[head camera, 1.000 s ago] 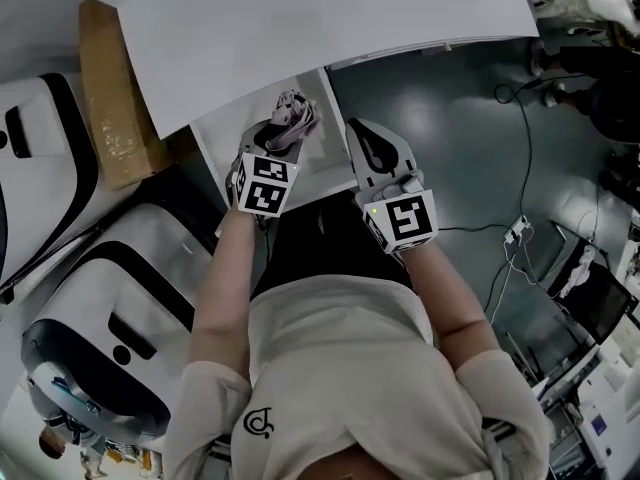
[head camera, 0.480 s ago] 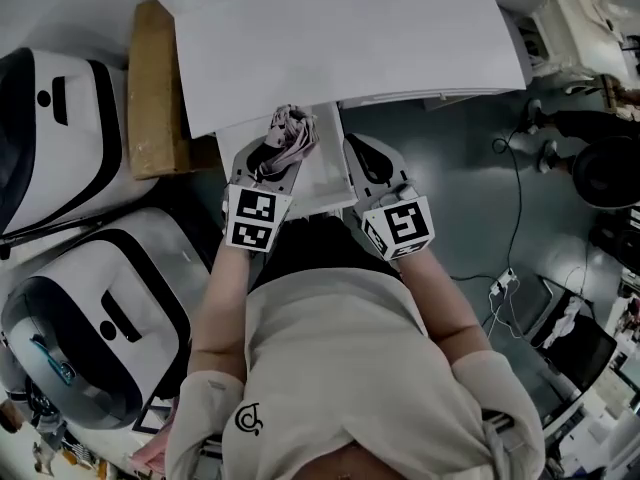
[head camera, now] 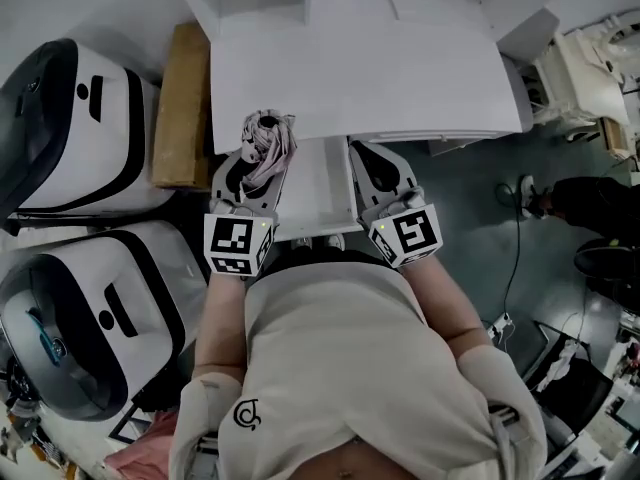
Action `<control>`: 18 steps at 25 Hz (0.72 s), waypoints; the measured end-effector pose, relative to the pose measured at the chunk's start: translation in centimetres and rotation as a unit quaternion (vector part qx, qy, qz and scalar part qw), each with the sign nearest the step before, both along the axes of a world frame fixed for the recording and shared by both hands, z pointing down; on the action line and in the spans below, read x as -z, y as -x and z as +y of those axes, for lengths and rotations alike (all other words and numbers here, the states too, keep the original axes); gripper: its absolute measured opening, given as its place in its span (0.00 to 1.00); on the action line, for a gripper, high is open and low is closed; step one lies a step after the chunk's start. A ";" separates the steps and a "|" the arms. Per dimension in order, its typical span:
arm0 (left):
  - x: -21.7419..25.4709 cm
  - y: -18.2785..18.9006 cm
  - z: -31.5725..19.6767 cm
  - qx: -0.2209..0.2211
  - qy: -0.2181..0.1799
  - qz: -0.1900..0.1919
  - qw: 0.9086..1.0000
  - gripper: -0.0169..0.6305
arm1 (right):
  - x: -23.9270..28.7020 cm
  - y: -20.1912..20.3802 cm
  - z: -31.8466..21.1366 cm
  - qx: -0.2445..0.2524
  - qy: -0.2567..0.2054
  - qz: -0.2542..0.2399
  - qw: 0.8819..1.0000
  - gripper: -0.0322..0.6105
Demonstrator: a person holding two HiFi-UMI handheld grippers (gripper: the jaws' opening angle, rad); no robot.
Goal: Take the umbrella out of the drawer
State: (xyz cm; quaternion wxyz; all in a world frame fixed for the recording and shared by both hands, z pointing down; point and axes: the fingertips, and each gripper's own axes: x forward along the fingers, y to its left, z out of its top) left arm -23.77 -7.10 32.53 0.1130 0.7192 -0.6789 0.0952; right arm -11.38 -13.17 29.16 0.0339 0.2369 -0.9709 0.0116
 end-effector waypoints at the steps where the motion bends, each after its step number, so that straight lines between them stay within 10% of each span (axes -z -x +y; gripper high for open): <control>1: 1.0 0.3 0.1 0.008 -0.013 -0.006 1.000 0.37 | 0.4 0.1 -0.1 0.004 -0.005 -0.001 1.000 0.06; 18: 10.3 4.2 1.9 0.088 -0.128 -0.007 0.988 0.37 | 5.2 2.2 -0.2 0.067 -0.051 -0.017 0.996 0.06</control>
